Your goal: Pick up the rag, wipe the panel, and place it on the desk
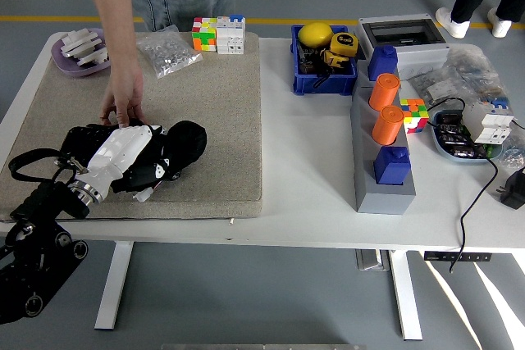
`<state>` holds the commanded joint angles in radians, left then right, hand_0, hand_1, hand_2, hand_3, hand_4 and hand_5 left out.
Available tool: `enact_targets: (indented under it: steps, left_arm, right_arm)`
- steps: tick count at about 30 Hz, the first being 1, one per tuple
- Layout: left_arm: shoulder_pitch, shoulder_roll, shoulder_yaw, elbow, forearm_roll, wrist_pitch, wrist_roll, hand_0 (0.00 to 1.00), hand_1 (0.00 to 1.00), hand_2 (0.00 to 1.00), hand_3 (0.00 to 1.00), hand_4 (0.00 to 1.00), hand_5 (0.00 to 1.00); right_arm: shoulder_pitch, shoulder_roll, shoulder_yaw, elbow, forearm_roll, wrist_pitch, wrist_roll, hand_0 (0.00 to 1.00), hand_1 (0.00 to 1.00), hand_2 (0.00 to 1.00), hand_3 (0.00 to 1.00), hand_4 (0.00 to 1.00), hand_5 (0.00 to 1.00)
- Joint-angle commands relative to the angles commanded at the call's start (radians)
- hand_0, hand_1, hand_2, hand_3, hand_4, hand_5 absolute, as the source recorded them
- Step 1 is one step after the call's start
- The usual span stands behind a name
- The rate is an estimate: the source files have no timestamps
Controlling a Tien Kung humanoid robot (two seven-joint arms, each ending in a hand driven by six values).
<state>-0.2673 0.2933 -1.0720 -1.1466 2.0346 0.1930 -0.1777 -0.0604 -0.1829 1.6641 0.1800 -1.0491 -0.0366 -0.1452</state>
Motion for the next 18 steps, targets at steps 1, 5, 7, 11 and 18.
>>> enact_targets:
  steps: [1,5,7,11,18]
  left_arm:
    - [0.001,0.001,0.003,-0.001,0.000,0.001,-0.001,0.261,0.177,0.605,0.395,0.002,0.002]
    - [0.004,-0.002,-0.001,0.005,-0.004,0.002,-0.003,0.261,0.176,0.606,0.396,0.002,0.002]
    - [0.007,-0.004,-0.008,0.012,-0.004,0.004,-0.005,0.261,0.176,0.606,0.396,0.002,0.002]
    - [0.014,-0.005,-0.030,0.028,-0.003,0.006,-0.007,0.258,0.177,0.603,0.397,0.002,0.002]
    - [0.033,0.002,-0.102,0.056,0.020,0.018,-0.017,0.262,0.176,0.601,0.397,0.002,0.002]
  right_arm:
    - [-0.001,0.000,0.000,0.000,0.001,0.000,-0.001,0.734,0.663,0.681,0.591,0.982,0.472]
    - [-0.003,0.001,-0.005,0.000,0.005,-0.002,-0.006,0.736,0.664,0.683,0.594,0.985,0.474]
    - [-0.004,0.001,-0.006,0.000,0.005,-0.002,-0.007,0.736,0.664,0.683,0.594,0.985,0.474]
    - [-0.005,0.000,-0.003,0.000,0.000,-0.002,-0.007,0.736,0.664,0.682,0.595,0.987,0.474]
    - [-0.004,0.001,0.004,0.000,-0.007,-0.002,-0.006,0.737,0.662,0.684,0.595,0.988,0.475]
